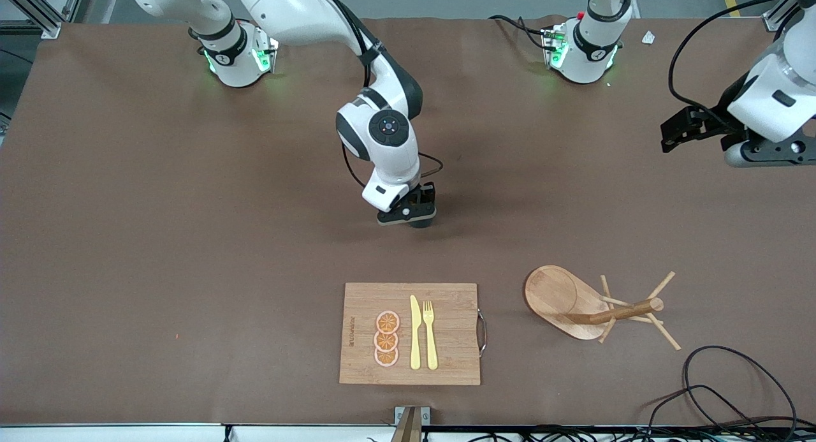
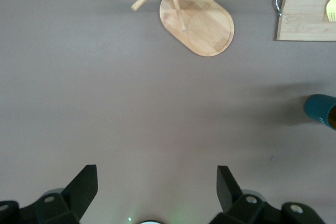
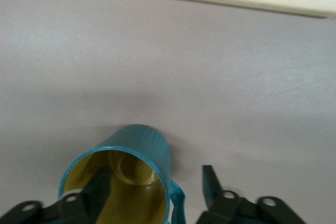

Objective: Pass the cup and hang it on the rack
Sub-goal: 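Set the mug down, open the right gripper while the left gripper approaches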

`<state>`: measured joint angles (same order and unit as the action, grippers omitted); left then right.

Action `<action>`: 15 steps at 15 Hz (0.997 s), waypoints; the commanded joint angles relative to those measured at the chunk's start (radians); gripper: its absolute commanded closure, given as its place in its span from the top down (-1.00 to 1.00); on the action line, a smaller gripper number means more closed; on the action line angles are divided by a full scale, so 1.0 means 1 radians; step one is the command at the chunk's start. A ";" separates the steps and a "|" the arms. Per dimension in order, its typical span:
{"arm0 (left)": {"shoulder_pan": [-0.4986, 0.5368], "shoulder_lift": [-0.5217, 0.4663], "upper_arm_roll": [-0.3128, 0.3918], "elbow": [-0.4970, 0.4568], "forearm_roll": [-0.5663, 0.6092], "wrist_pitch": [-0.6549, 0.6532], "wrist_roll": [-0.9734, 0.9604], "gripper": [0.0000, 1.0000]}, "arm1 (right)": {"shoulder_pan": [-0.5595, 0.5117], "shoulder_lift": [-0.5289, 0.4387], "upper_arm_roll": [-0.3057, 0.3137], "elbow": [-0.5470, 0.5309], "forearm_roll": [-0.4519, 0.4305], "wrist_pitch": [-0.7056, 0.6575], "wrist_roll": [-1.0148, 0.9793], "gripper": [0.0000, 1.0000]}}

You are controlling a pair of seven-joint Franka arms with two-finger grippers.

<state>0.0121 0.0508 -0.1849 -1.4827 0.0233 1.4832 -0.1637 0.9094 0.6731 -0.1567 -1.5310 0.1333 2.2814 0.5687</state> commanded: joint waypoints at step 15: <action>-0.293 0.205 -0.021 0.004 0.024 0.141 -0.469 1.00 | -0.641 -0.332 -0.003 -0.015 -0.098 -0.536 -0.470 1.00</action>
<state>-0.2370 0.2281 -0.2059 -1.4863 0.0234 1.6076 -0.5485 0.3340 0.4033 -0.1831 -1.5079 0.0675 1.7766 0.1624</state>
